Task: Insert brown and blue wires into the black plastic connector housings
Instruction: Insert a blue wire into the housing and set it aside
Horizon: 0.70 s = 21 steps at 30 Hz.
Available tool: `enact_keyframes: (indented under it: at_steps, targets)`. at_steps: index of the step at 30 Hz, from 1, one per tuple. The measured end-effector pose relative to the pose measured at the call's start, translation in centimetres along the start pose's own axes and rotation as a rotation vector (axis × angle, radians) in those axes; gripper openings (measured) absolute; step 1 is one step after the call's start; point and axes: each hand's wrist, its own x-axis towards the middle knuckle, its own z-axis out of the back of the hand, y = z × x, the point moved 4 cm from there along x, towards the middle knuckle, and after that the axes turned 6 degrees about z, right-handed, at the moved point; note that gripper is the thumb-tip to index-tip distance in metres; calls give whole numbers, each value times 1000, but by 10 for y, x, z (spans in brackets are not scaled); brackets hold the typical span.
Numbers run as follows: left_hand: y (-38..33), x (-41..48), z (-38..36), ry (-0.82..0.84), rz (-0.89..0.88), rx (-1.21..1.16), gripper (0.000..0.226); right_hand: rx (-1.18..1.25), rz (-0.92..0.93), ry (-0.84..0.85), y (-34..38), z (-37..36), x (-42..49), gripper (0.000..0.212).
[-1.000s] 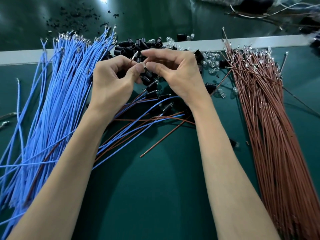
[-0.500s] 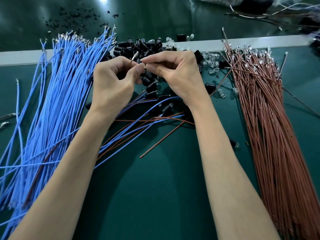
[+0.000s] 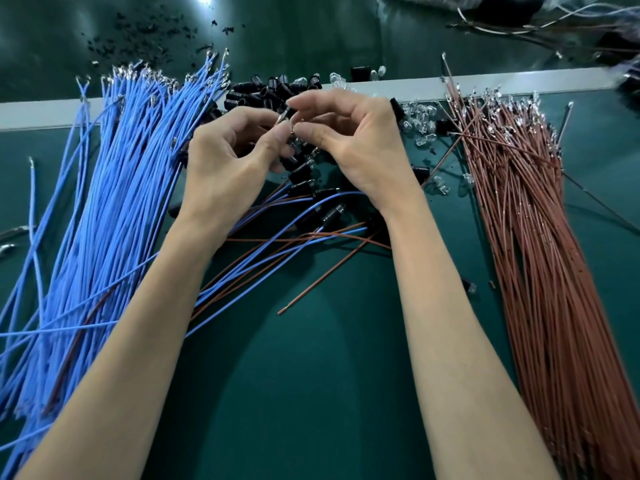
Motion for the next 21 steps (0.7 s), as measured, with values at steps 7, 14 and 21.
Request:
enact_keyframes:
  at_steps: [7,14,21]
  targets:
    - [0,1,3,-58,-34,-32,6,2,28,24,5,-1,1,21]
    - [-1,2,5,-58,79,-75,16,-12,94,-80,8,-4,2,20]
    - [-1,1,6,-14,221,-166,15,19,106,-116,8,-6,3,23]
